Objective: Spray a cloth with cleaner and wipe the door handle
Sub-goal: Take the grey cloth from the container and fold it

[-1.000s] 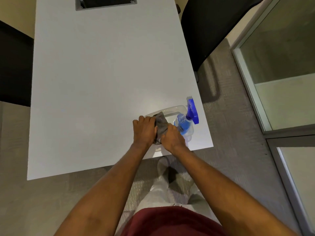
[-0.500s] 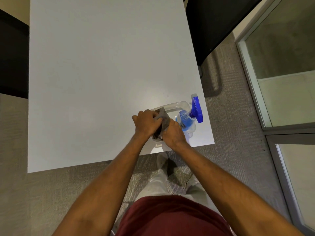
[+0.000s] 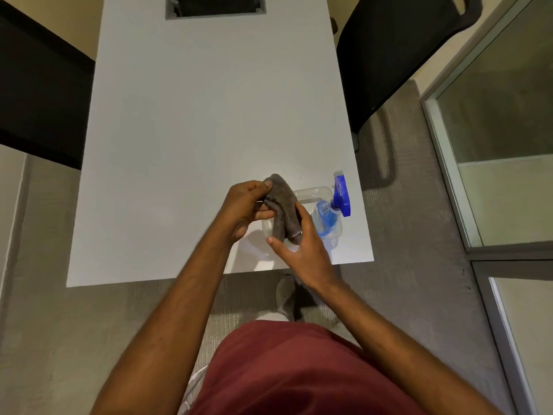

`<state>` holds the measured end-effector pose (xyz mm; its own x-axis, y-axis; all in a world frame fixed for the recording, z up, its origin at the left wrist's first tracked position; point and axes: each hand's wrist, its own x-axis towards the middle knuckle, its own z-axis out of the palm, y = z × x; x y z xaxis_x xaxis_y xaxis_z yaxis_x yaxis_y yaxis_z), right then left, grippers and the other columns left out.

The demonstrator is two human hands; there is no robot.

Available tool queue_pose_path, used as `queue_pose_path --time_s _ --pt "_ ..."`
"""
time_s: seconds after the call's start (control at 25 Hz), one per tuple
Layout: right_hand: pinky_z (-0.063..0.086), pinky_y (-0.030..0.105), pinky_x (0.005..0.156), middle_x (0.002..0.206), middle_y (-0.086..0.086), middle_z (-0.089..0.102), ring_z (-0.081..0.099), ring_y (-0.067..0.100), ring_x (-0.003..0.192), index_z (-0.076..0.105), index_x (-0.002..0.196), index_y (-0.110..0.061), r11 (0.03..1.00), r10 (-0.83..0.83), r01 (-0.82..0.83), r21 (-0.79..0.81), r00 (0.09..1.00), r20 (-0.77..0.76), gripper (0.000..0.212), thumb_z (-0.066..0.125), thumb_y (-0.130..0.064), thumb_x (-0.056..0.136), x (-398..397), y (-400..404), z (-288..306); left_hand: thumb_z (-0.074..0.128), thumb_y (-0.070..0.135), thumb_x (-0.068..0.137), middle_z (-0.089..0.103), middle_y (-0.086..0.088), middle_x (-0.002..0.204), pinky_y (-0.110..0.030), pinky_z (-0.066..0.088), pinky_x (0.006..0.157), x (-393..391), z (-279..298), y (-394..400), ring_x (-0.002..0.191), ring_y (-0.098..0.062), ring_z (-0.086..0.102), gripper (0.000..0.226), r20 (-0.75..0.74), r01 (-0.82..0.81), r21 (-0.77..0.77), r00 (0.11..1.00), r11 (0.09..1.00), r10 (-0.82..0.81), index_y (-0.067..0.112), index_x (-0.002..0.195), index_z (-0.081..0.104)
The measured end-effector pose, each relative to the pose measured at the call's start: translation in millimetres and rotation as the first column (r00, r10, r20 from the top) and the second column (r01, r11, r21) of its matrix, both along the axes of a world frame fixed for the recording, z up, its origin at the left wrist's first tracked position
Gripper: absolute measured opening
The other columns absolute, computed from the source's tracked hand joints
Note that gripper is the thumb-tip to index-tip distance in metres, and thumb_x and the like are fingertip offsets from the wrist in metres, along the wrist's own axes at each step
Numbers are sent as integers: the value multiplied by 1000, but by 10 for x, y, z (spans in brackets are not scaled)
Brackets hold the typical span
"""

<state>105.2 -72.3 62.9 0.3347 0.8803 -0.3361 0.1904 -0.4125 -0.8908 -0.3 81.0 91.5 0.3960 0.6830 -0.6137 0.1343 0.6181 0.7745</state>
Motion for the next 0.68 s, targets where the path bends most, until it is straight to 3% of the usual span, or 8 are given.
queue_pose_path --time_s 0.08,0.16,0.28,0.36,0.48,0.6,0.68 --pt "50 27 108 149 -10 51 53 1 130 27 161 -28 998 -21 19 64 999 37 86 76 -41 92 10 -1 100 65 22 106 80 -11 91 -30 66 70 21 150 -45 79 -22 80 20 55 -36 -2 998 999 36 4 105 73" --pt "55 31 104 135 -13 57 58 -5 114 41 154 -23 989 -92 80 121 991 96 62 69 -22 99 87 15 236 67 24 105 80 -14 102 -31 66 71 25 293 -61 86 -25 82 20 74 -107 41 992 993 104 6 112 71" --pt "61 28 94 124 -8 66 65 3 109 57 141 -19 966 -181 163 199 981 75 39 63 -20 103 236 39 491 72 34 101 76 -13 115 -33 65 72 -17 451 -18 94 -28 81 28 81 -206 139 977 968 197 17 122 68" --pt "60 20 86 116 -8 69 68 4 109 62 133 -19 935 -167 166 312 986 -24 30 61 -23 103 336 64 693 73 52 97 76 1 114 -28 61 74 -50 560 4 94 -21 76 39 67 -171 241 985 955 159 27 127 70" --pt "59 22 86 115 -3 72 70 11 110 66 127 -24 889 -153 231 397 964 -218 29 61 -35 100 511 141 989 64 72 92 73 22 117 -30 51 88 -88 700 21 101 -7 65 50 6 -2 388 1000 922 0 40 130 70" --pt "60 33 89 124 7 74 72 22 114 68 128 -20 860 -208 403 312 837 -506 32 65 -34 99 728 233 1139 69 64 92 70 9 140 -35 57 106 -110 725 -68 130 -15 66 59 95 223 322 959 920 -266 34 143 62" --pt "61 45 92 124 17 74 73 31 114 69 127 -12 861 -232 476 181 682 -693 31 64 -28 100 844 265 1161 75 49 88 75 -2 134 -33 61 101 -76 745 -177 125 -21 71 47 173 283 263 927 922 -333 29 130 73"
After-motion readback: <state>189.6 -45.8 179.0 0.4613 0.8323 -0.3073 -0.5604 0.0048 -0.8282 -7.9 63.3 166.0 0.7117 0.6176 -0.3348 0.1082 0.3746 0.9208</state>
